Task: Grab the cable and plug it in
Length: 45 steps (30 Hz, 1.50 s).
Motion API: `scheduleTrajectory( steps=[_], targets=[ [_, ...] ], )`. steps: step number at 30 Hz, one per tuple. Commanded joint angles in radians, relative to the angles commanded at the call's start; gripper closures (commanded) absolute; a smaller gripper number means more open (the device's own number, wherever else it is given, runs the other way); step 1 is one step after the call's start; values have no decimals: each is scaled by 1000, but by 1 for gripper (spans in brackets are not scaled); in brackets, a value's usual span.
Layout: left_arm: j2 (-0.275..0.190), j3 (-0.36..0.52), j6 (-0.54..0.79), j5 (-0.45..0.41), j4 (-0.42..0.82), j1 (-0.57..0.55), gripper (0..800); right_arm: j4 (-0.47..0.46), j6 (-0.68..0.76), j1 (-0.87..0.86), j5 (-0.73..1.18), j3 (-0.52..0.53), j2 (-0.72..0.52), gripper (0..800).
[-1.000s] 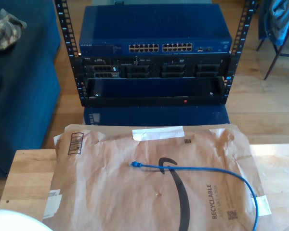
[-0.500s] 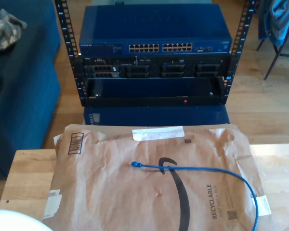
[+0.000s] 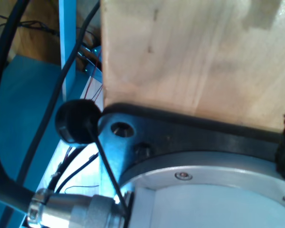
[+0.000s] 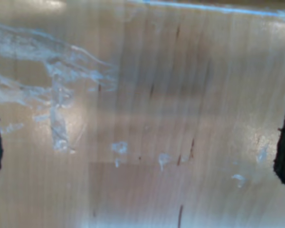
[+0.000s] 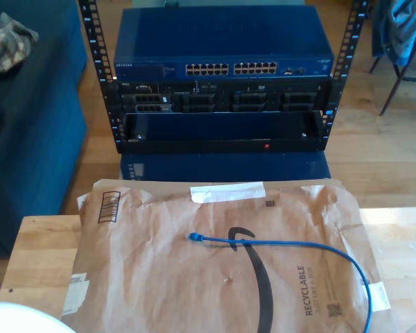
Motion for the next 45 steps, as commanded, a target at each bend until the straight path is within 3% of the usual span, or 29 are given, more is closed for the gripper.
scheduleTrajectory(
  steps=[6, 13, 17, 21, 28, 30, 36, 40, 45],
  targets=[
    [-34, -86, 2, 133, -5, -8, 0, -2, 81, -3, 299, -196, -11, 7],
    [-32, -330, -9, 442, -117, -115, 0, 6, 302, 80, 325, -311, -9, 7],
    [-31, -425, -89, 514, -187, -230, 0, 5, 437, 184, 333, -353, -9, 8],
    [-25, -499, -236, 539, -195, -411, 0, 8, 554, 233, 341, -430, 32, 8],
    [74, -605, -560, 519, -199, -621, 0, 8, 773, 446, 333, -595, 199, 7],
    [91, -635, -568, 522, -198, -686, 0, 8, 836, 508, 333, -624, 222, 6],
    [213, -764, -585, 522, -203, -809, 0, 6, 1092, 703, 379, -698, 224, 4],
    [219, -787, -729, 519, -199, -942, 0, 5, 1252, 875, 493, -744, 195, 4],
    [219, -813, -882, 522, -199, -1083, 0, 6, 1461, 1086, 502, -752, 118, 4]
  ],
)
